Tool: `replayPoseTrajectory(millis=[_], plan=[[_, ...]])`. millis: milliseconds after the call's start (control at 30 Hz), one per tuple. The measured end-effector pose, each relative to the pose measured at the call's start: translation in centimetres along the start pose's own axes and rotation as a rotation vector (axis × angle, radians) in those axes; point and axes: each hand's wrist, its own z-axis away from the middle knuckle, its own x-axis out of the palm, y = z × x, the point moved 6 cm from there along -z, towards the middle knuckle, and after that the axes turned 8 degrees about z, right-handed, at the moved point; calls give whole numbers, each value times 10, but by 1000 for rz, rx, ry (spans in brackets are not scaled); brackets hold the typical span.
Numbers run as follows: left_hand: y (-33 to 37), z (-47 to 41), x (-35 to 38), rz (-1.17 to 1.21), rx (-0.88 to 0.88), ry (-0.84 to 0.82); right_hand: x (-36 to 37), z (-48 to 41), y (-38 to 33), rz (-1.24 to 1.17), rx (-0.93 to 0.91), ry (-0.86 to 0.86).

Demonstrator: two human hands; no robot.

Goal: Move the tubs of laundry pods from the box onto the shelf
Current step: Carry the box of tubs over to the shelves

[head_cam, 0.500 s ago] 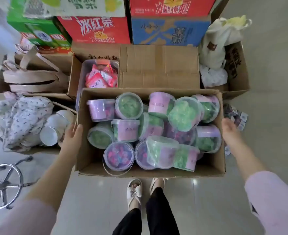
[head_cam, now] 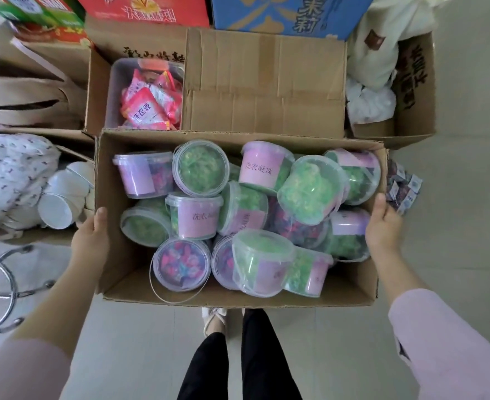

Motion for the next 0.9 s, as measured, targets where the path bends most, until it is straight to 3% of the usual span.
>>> replayPoseTrajectory(millis=[367, 567, 733, 900], plan=[[11, 27, -4, -208, 140, 200, -13, 0, 0, 203, 20, 80], [24, 49, -18, -308, 229, 191, -35, 21, 21, 245, 103, 29], [60, 84, -49, -319, 319, 139, -100, 66, 29, 225, 201, 69], [129, 154, -110, -267, 469, 52, -220, 138, 13, 157, 235, 158]])
